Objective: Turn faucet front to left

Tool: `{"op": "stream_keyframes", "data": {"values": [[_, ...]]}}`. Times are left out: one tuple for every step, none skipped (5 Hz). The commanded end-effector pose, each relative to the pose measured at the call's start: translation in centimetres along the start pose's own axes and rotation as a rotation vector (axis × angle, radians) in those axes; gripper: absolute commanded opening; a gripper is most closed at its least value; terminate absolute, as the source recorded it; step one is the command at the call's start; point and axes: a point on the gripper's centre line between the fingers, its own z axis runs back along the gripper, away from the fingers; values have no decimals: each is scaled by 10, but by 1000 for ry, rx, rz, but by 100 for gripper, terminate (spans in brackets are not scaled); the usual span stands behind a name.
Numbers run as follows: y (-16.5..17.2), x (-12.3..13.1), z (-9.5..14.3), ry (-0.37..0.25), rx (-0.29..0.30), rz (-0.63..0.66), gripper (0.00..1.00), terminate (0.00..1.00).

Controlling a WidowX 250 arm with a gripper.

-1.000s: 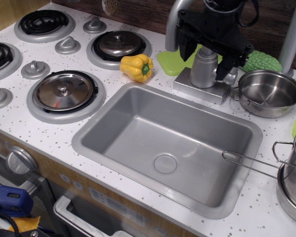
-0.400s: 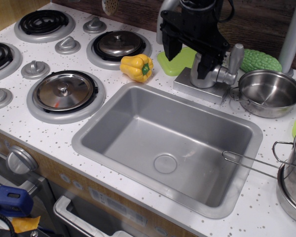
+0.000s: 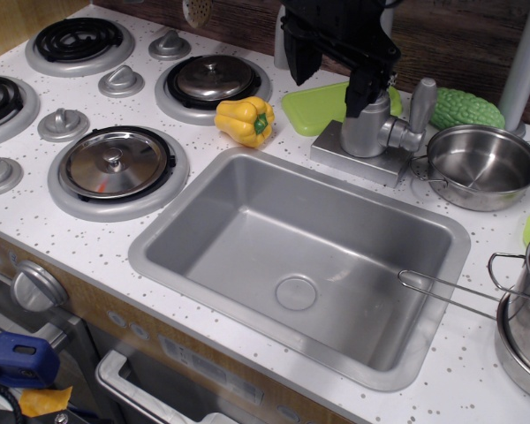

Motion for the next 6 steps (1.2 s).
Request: {"op": "stream_keyframes", "data": {"values": [[15, 12, 8, -50, 28, -26, 100, 0], [25, 17, 7, -65, 36, -47, 100, 0], [32, 20, 8, -84, 55, -67, 100, 0], [39, 24, 4, -106, 69, -86, 100, 0], [47, 28, -1, -131, 74, -111, 100, 0], [53, 33, -5, -141, 71, -128, 100, 0]]}}
